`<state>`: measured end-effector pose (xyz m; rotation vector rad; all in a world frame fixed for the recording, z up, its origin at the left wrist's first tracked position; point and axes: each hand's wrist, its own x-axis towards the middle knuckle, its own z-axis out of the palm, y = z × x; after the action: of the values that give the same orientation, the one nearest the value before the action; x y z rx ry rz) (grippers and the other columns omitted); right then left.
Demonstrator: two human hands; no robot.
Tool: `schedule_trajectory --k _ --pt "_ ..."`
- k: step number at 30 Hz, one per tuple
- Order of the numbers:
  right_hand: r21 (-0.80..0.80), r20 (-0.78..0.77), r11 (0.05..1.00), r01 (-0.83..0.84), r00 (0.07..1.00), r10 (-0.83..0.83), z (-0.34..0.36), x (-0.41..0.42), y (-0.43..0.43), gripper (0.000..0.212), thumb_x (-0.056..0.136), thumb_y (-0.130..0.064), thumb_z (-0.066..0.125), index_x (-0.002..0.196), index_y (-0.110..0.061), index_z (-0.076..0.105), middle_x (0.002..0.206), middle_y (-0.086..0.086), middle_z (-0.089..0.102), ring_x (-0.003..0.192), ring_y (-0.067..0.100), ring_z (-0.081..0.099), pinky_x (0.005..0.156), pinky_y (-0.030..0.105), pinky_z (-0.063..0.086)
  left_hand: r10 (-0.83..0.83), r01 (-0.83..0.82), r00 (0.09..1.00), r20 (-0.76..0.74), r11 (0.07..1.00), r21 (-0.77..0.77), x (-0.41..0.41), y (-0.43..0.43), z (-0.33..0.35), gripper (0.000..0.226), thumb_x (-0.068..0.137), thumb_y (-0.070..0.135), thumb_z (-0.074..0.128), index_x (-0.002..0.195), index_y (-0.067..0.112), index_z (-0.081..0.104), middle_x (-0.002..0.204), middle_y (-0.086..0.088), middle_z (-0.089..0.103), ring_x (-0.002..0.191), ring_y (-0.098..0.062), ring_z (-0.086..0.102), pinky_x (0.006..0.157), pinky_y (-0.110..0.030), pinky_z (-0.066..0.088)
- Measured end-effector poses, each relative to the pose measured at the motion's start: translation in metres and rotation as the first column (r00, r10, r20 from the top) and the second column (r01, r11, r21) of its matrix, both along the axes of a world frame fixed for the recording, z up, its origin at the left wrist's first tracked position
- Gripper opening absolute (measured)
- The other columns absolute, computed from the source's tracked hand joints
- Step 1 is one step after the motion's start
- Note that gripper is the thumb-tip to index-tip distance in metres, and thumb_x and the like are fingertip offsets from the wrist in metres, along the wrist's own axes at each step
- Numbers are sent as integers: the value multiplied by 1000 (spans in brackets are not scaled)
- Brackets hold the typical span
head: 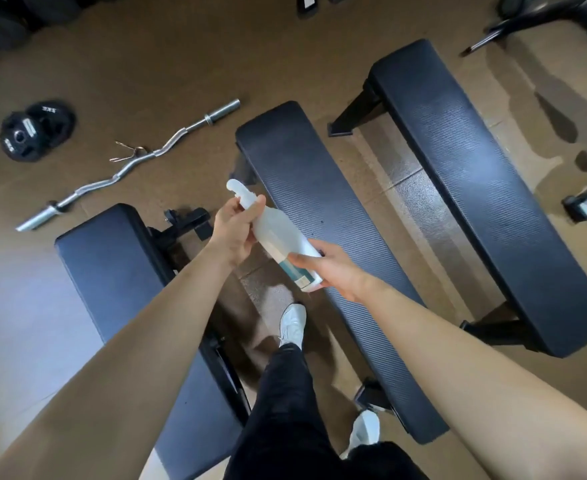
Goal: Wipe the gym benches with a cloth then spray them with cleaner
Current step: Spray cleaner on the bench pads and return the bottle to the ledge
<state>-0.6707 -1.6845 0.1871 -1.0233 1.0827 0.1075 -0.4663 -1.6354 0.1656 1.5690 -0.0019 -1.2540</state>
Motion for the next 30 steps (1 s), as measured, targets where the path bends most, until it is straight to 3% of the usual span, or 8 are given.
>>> schedule_trajectory --k 4,7,10,14,18,21,27,30 --pt "-8 -12 1000 -15 1000 15 -2 0 -2 36 88 -33 77 121 -27 65 111 3 71 95 18 72 67 32 61 10 -10 1000 -15 1000 -13 -6 0 -5 53 89 30 78 131 6 57 120 -18 65 104 -28 68 79 -41 61" --pt "18 -23 999 29 999 -29 -4 -18 10 35 89 -33 76 122 -27 66 113 4 73 95 19 73 66 31 60 -79 78 996 -46 996 -36 -22 8 -7 51 91 29 75 133 9 55 121 -15 64 107 -29 66 93 -52 59" --pt "42 -18 997 67 998 -66 -4 -48 26 35 89 -33 75 123 -30 67 115 5 73 97 20 73 68 33 60 -143 140 986 -81 989 -46 -43 21 -4 45 94 25 71 134 10 54 123 -11 64 114 -28 64 98 -48 57" --pt "62 -17 996 60 998 -59 -4 -98 50 36 91 -31 73 126 -27 65 112 3 72 93 15 73 67 28 59 -126 123 986 -106 992 -37 -91 46 -1 26 96 20 69 117 8 59 110 -14 64 103 -29 65 84 -46 59" --pt "65 13 995 82 996 -83 -14 -160 81 41 86 -33 79 123 -23 64 114 9 72 100 27 73 79 48 63 -141 138 988 -58 989 -59 -154 75 4 36 91 23 75 120 10 60 107 -9 66 99 -24 65 81 -42 57" --pt "41 65 993 106 992 -109 -20 -216 110 40 86 -32 80 120 -20 63 115 15 70 100 31 72 79 53 62 -179 179 984 -3 981 -73 -210 97 11 48 89 23 75 128 7 54 107 -5 67 93 -24 63 77 -41 50" --pt "24 107 997 75 991 -77 -11 -355 166 58 76 -48 80 120 -14 64 111 15 71 92 29 73 69 41 62 -80 80 997 -12 996 -38 -351 152 22 32 97 8 66 126 -3 57 109 -13 68 96 -24 69 81 -39 61" --pt "26 127 998 56 990 -59 -6 -426 195 46 83 -40 80 116 -9 68 104 19 72 83 26 71 69 39 57 -36 36 999 -33 999 7 -421 183 24 35 97 13 68 127 -3 59 110 -14 70 98 -26 69 91 -43 58"
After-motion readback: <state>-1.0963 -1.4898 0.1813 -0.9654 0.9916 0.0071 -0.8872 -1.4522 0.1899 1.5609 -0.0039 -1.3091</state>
